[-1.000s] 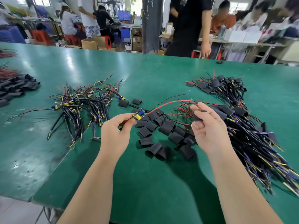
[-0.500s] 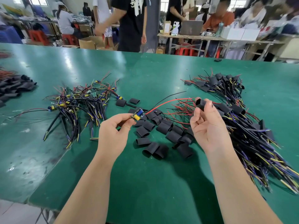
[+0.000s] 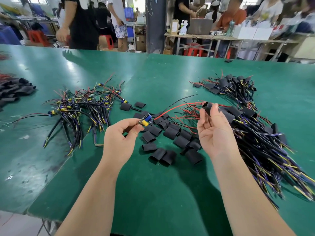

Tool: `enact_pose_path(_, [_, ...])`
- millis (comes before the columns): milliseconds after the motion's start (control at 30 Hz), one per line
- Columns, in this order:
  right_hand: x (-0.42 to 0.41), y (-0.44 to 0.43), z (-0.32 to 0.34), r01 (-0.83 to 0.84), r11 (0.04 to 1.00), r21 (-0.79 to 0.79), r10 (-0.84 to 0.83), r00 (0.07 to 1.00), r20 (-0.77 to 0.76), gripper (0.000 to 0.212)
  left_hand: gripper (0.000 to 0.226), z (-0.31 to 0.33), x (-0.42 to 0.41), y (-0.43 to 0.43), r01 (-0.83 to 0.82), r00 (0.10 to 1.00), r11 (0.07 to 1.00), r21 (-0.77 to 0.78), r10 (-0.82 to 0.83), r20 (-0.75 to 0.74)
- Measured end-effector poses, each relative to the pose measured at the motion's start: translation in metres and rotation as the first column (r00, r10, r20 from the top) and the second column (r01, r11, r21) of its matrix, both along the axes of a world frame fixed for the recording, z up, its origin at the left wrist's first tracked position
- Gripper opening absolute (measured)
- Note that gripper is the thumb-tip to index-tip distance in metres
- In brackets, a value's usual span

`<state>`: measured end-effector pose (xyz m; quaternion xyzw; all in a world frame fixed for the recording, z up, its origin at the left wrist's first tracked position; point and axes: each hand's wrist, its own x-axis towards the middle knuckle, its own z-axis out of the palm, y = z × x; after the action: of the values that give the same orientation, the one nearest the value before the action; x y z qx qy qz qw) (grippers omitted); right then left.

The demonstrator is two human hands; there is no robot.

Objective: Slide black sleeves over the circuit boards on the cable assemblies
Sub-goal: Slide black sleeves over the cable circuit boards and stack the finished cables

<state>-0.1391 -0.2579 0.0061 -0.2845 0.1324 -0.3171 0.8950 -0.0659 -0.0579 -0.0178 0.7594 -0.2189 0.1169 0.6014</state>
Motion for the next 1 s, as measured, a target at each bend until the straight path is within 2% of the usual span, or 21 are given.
enact_pose_path(67, [-0.001,0.001,0.001,-0.004,1.0,0.002,0.004,1.0,-0.003,0.006,0.026,0.0,-0.001,-0.001,0.006,1.0,1.0,-0.006,-0.006,-0.002])
enact_pose_path(167, [-0.002,0.002,0.002,-0.012,1.0,-0.005,0.012,1.0,-0.006,0.019,0.027,0.0,-0.001,-0.002,0.009,1.0,1.0,-0.006,-0.009,-0.003])
enact_pose_path(333, [0.0,0.0,0.001,-0.009,1.0,0.008,0.009,1.0,0.008,0.011,0.033,-0.002,-0.001,-0.002,0.035,0.999,0.999,0.02,-0.034,-0.009])
enact_pose_path(467, [-0.001,-0.002,0.001,-0.02,1.0,-0.007,0.02,0.999,0.03,0.034,0.032,-0.005,0.0,-0.003,0.059,0.998,0.996,0.07,-0.059,-0.002])
enact_pose_path(533, [-0.001,-0.003,0.001,-0.02,1.0,-0.021,0.021,0.999,0.034,0.038,0.033,-0.006,0.001,-0.003,0.075,0.997,0.994,0.076,-0.074,-0.016])
enact_pose_path(667, [-0.002,-0.006,0.003,-0.021,0.998,-0.067,0.024,0.999,0.043,0.038,0.027,-0.006,0.0,-0.004,0.101,0.995,0.989,0.111,-0.099,-0.023])
enact_pose_path(767, [-0.001,-0.004,0.002,-0.077,0.991,-0.114,0.085,0.994,0.071,0.039,0.032,-0.004,-0.003,-0.006,0.125,0.992,0.987,0.104,-0.123,-0.023])
enact_pose_path(900, [0.0,0.006,-0.001,-0.235,0.958,-0.164,0.253,0.963,0.098,0.024,0.03,-0.003,-0.009,-0.011,0.202,0.978,0.978,0.051,-0.199,-0.062])
enact_pose_path(1000, [0.004,0.021,-0.003,-0.306,0.917,-0.255,0.321,0.947,0.017,0.018,0.026,-0.003,-0.012,-0.016,0.25,0.96,0.967,-0.047,-0.254,-0.117])
